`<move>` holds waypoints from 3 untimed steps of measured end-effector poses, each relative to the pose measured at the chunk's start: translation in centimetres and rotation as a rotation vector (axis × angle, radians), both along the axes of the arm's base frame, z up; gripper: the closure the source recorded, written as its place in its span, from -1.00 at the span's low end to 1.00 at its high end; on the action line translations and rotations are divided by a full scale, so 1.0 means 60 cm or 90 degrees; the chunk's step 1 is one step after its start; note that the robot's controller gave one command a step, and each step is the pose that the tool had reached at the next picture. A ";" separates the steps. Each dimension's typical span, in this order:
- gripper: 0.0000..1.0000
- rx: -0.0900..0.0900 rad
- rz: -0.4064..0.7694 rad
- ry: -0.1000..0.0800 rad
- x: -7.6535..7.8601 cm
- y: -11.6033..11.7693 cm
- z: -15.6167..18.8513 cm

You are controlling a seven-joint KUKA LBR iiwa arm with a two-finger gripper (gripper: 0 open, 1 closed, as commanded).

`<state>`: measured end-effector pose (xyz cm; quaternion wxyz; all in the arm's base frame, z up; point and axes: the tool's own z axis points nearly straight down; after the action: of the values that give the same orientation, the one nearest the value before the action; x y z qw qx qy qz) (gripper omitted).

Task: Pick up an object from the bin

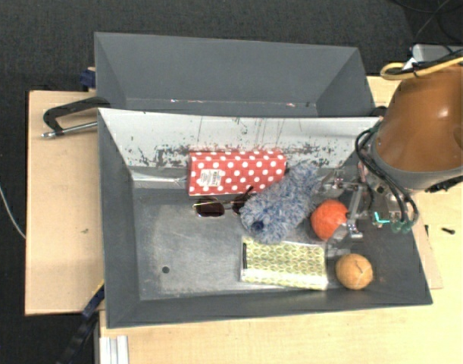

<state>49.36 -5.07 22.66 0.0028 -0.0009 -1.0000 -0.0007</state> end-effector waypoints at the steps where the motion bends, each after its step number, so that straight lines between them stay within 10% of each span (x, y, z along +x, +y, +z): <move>1: -1.00 -0.001 0.001 -0.013 0.011 -0.004 -0.019; 3: -1.00 0.000 -0.088 -0.004 0.046 -0.037 -0.220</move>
Offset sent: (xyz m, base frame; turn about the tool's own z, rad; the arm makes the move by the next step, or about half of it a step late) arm 0.0198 -0.0206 -0.1457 0.0017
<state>52.15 -7.28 9.44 -0.0006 -0.0701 -0.9975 -0.0008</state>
